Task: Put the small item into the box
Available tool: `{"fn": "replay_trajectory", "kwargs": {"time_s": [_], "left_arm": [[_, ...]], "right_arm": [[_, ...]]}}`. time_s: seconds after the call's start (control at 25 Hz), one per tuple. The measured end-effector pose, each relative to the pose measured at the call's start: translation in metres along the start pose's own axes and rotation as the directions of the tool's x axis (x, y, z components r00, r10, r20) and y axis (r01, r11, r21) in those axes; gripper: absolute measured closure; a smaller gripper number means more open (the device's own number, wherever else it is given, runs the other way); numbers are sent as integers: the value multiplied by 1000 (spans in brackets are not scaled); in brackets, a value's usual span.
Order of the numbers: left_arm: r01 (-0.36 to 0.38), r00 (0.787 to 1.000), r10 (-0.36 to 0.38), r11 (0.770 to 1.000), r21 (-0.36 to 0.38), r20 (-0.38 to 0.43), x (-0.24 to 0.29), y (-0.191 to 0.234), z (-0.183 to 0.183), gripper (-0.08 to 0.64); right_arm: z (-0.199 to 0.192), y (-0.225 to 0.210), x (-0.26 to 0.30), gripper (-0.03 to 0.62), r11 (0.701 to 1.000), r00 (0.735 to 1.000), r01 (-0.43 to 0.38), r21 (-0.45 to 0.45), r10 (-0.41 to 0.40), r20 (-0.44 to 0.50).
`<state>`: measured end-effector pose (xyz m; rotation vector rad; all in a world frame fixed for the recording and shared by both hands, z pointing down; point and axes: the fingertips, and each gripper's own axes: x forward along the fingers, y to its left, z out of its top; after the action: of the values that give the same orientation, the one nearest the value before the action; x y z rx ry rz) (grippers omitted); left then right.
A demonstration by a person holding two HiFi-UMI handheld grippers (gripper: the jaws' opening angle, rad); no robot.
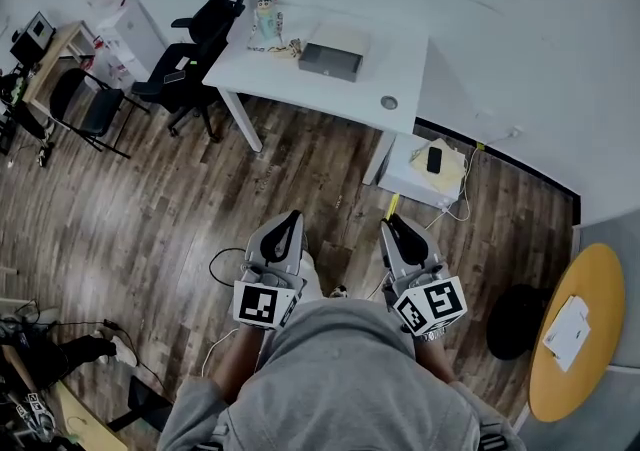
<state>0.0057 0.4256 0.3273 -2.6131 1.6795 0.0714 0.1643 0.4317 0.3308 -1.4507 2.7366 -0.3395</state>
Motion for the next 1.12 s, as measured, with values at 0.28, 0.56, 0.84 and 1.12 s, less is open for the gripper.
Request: {"fn": "replay_trajectory", "kwargs": {"time_s": [0.28,0.56,0.84,1.12], "left_arm": [[16,1000,-16,1000,-6,15,35,28,2,557],[41,999,-41,999,-18,-4,80,52,-4,557],[49,998,-50,998,-33,-23,112,86,-10,557],[71,997,-72,996,-45,-19,142,128,-10,557]], "right_arm": [[6,-7,34,511,1000,1000,11,-22,-12,-7],[13,-26,79,511,1000,999,29,-4,-29,-24],[10,-40,126,511,998,998,48,27,-46,-42],[15,-42,170,511,997,996,75,37,-73,-51]]}}
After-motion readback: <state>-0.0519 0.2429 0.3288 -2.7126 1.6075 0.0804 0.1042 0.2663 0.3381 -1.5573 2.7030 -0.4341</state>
